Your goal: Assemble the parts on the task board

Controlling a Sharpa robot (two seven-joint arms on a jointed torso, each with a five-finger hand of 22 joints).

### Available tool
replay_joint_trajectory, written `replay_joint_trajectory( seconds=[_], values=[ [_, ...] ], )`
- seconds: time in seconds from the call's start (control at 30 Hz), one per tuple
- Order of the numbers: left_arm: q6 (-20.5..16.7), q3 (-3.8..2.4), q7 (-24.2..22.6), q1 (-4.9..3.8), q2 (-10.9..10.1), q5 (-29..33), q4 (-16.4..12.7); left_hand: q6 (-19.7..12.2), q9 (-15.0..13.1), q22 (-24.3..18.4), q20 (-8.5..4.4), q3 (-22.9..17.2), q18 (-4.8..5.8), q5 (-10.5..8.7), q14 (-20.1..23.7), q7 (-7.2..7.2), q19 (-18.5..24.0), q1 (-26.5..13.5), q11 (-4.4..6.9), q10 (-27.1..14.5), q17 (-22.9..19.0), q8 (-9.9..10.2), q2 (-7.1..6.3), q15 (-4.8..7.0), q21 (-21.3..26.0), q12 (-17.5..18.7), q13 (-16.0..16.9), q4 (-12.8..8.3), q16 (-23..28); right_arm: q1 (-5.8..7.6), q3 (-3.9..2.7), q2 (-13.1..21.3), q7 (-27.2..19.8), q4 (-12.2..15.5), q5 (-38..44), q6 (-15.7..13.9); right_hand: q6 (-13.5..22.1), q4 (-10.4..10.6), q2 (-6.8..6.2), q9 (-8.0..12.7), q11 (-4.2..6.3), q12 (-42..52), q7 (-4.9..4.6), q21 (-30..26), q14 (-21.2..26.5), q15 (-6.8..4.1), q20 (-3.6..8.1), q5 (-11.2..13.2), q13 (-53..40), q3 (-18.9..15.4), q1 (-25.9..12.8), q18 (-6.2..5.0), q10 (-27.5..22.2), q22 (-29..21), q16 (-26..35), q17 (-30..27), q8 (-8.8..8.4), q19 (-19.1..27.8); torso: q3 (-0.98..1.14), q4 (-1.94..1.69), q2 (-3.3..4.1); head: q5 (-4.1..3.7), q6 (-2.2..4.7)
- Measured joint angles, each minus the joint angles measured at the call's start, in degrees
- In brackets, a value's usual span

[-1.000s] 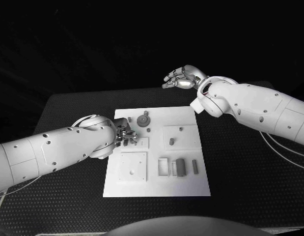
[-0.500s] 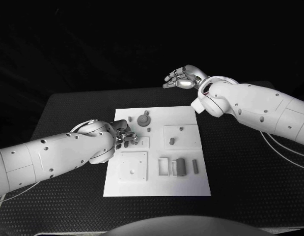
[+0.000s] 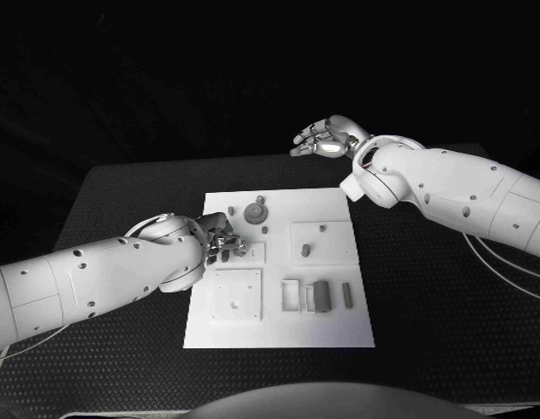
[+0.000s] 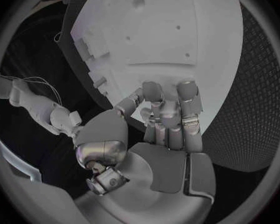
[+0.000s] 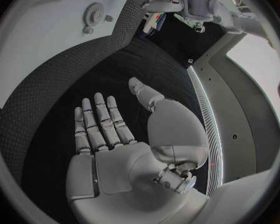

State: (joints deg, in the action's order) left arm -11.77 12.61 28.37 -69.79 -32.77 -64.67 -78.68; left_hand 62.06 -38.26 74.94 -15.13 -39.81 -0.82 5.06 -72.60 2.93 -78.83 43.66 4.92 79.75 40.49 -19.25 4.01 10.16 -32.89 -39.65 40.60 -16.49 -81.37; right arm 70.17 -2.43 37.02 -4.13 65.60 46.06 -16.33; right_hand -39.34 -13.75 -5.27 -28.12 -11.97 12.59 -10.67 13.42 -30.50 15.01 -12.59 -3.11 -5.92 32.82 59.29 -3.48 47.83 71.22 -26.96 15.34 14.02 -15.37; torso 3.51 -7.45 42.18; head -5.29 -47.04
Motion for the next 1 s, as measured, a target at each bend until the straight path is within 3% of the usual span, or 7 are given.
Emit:
replay_joint_trajectory(
  seconds=[0.57,1.0],
  values=[
    [-0.2,-0.10,0.4,0.14,0.0,-0.8,0.1,0.0,-0.1,0.0,0.02,-0.1,0.00,-0.03,0.1,0.00,0.0,0.0,0.12,-0.1,-0.1,0.0,0.00,0.06,0.0,0.0,0.0,0.2,0.0,-0.04,0.00,0.3,0.0,0.1,-0.1,0.0,0.0,0.0,0.00,0.0,0.00,0.0,0.00,0.0,0.0,0.00,0.00,0.0,0.1,0.0,0.0,0.00,0.0,0.1,0.0,0.0,0.00,0.0,0.00,-0.06,-0.01,0.04,0.02],
    [0.4,-0.26,0.7,0.16,0.0,-1.0,0.1,0.0,-0.1,0.0,-0.01,-0.1,0.00,0.20,0.1,0.00,-0.1,0.0,0.12,-0.1,-0.3,0.0,0.00,0.06,0.0,0.0,-0.1,0.2,0.0,-0.06,0.00,0.3,0.0,0.1,-0.2,0.1,0.0,0.0,0.00,0.0,0.21,-0.2,0.00,0.0,0.0,0.00,0.00,0.0,0.2,0.0,0.0,0.00,0.2,0.1,0.2,0.0,0.00,0.0,-0.03,-0.02,0.02,0.15,-0.35]
  ],
)
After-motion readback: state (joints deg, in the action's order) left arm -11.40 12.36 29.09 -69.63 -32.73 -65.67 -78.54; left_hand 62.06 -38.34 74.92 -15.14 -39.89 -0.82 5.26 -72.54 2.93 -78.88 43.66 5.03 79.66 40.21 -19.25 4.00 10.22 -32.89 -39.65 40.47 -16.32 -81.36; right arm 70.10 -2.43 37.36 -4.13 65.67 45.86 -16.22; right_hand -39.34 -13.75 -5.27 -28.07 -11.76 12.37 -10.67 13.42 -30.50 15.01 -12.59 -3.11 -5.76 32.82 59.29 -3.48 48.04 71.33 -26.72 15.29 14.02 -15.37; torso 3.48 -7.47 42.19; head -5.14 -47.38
